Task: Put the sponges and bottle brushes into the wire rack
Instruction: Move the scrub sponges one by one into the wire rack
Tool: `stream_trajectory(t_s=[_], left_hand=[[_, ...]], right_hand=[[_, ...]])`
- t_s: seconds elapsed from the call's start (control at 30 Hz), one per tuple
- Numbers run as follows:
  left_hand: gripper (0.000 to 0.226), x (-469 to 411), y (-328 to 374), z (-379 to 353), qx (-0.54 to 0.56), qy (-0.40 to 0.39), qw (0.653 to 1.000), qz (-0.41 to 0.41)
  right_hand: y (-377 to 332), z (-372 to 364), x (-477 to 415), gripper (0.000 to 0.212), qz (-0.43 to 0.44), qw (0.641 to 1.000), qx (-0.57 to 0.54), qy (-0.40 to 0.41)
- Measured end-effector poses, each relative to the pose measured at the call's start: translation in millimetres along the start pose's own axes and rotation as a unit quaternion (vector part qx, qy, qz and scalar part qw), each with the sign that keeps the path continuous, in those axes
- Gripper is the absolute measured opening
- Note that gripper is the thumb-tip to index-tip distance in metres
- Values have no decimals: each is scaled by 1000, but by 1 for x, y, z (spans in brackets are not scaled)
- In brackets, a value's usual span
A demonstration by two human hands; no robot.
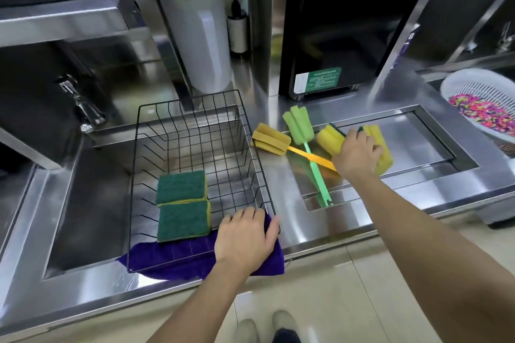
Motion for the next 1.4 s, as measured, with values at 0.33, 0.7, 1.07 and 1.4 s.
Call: stream_trajectory(t_s=[0.33, 0.7, 1.07, 1.4], left_hand=[[51, 2, -8, 8, 20, 10, 1000, 16], [46, 30, -97, 27, 27, 81, 989, 125], [42, 35, -105, 24, 38, 73, 990, 110], [36, 37, -107, 20, 56, 83, 988, 115]], right_hand=[[-76, 54, 25, 54, 120, 940, -305, 99], [-233, 1, 67, 71, 306, 910, -276, -52], [-299, -85, 81, 76, 374, 911, -70, -158], [-312, -112, 88, 71, 417, 896, -22, -154]])
Point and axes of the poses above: each hand's wrist, its own x-axis away from the middle knuckle, its own z-axis out of the back of the hand, y = z × x, the point moved 9 cm from there along -x, towards the middle knuckle, and after that the axes turned 12 degrees about -y, right-handed, at the moved point
